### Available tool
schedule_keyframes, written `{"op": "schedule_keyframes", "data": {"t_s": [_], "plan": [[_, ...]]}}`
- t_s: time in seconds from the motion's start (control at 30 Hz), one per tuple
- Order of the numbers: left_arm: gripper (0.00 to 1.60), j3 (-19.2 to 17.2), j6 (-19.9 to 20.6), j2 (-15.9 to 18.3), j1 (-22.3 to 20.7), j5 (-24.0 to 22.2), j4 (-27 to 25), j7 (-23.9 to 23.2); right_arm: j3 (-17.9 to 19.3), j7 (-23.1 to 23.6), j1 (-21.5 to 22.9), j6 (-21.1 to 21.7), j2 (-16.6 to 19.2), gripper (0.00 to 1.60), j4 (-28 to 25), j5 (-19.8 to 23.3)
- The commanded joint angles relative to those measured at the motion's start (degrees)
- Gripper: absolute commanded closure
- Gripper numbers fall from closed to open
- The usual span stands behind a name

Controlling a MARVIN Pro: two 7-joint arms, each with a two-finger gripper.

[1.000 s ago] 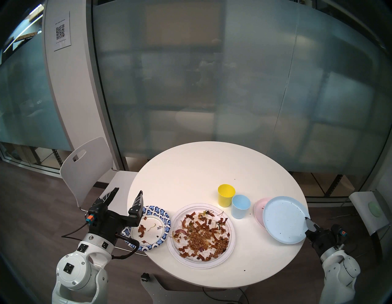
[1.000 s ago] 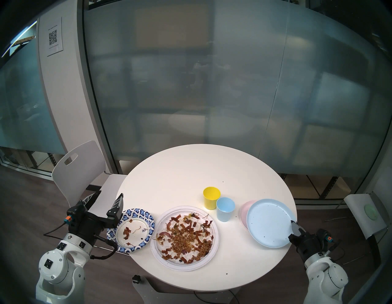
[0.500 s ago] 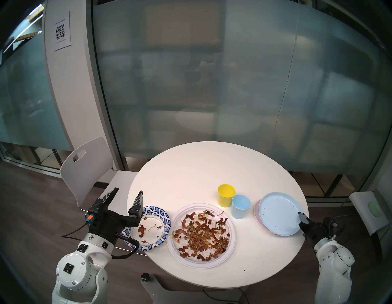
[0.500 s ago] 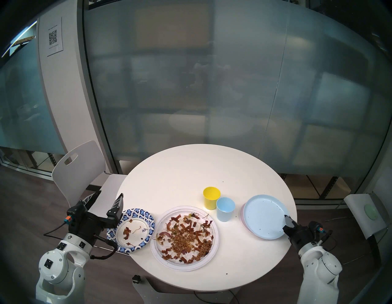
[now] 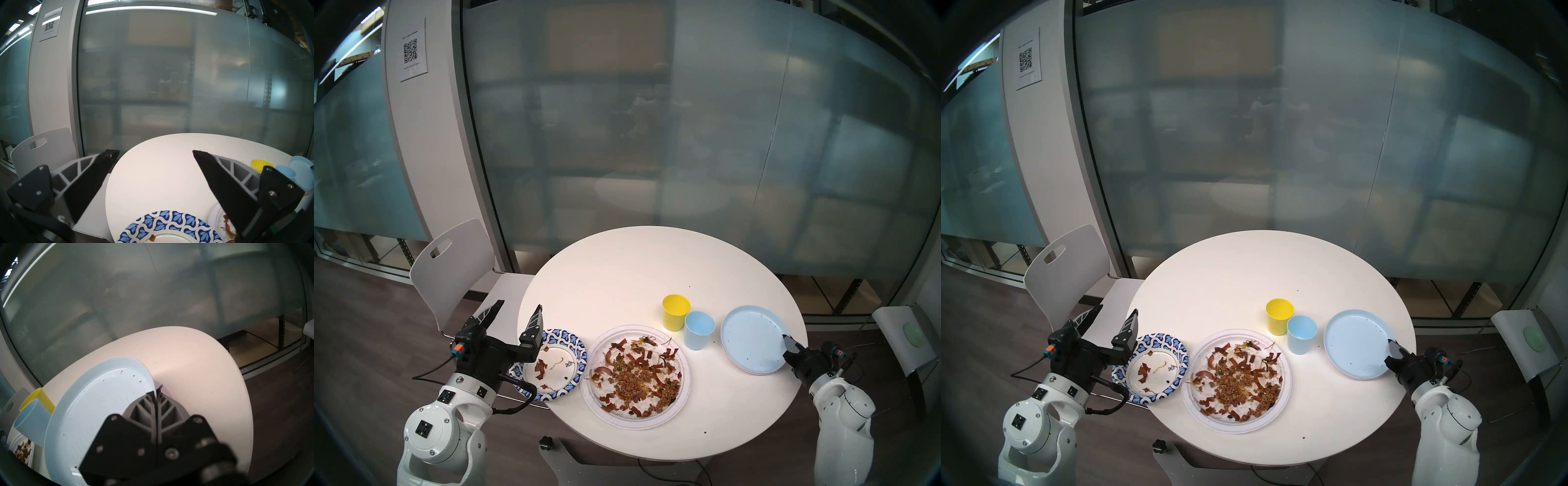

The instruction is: Stack the plates into one stack

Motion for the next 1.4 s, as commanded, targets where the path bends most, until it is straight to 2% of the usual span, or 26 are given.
{"op": "schedule_keyframes", "data": {"t_s": [0.0, 0.43, 0.47, 0.5, 0.53, 0.57, 0.63, 0.77, 0.9, 0.97, 1.07, 1.27, 1.33, 1.37], "plan": [[0.00, 0.0, -0.2, -0.1, 0.1, 0.1, -1.2, 0.2, 0.5, 0.0, 0.9, -1.0, 0.1, 1.60, -0.7, 0.2], [0.00, 0.0, -0.2, -0.1, 0.1, 0.1, -1.2, 0.2, -0.4, 0.2, 1.9, -1.6, 0.3, 1.60, 0.9, -1.9], [0.00, 0.0, -0.2, -0.1, 0.1, 0.1, -1.2, 0.2, -0.5, 0.3, 1.9, -1.7, 0.4, 1.56, 0.9, -2.0], [0.00, 0.0, -0.2, -0.1, 0.1, 0.1, -1.2, 0.2, -0.6, 0.3, 2.0, -1.7, 0.4, 1.31, 1.0, -2.1], [0.00, 0.0, -0.2, -0.1, 0.1, 0.1, -1.2, 0.2, -0.6, 0.3, 2.1, -1.8, 0.4, 1.20, 1.0, -2.2], [0.00, 0.0, -0.2, -0.1, 0.1, 0.1, -1.2, 0.2, -0.6, 0.3, 2.1, -1.9, 0.4, 0.99, 1.0, -2.3], [0.00, 0.0, -0.2, -0.1, 0.1, 0.1, -1.2, 0.2, -0.4, 0.3, 2.2, -1.9, 0.5, 0.87, 0.7, -2.3], [0.00, 0.0, -0.2, -0.1, 0.1, 0.1, -1.2, 0.2, -0.2, 0.1, 1.8, -1.8, 0.8, 0.80, -0.5, -3.1], [0.00, 0.0, -0.2, -0.1, 0.0, 0.0, -1.2, 0.2, -0.3, 0.0, 0.9, -1.6, 1.7, 0.51, -2.3, -4.7], [0.00, 0.0, -0.2, -0.1, 0.0, 0.0, -1.2, 0.2, -0.8, -0.4, 0.0, -1.1, 2.5, 0.46, -3.4, -6.6], [0.00, 0.0, -0.2, -0.1, 0.1, 0.0, -1.2, 0.2, -1.2, -1.1, -0.9, -0.4, 3.5, 0.47, -3.6, -9.3], [0.00, 0.0, -0.2, -0.1, 0.1, 0.1, -1.2, 0.2, -0.9, -1.1, -0.7, 0.3, 3.5, 0.48, -2.5, -10.1], [0.00, 0.0, -0.2, -0.1, 0.1, 0.1, -1.2, 0.2, -0.9, -1.1, -0.5, 0.6, 3.5, 0.43, -2.2, -10.1], [0.00, 0.0, -0.2, -0.1, 0.1, 0.1, -1.2, 0.2, -0.9, -1.0, -0.4, 0.5, 3.6, 0.36, -1.9, -10.1]]}}
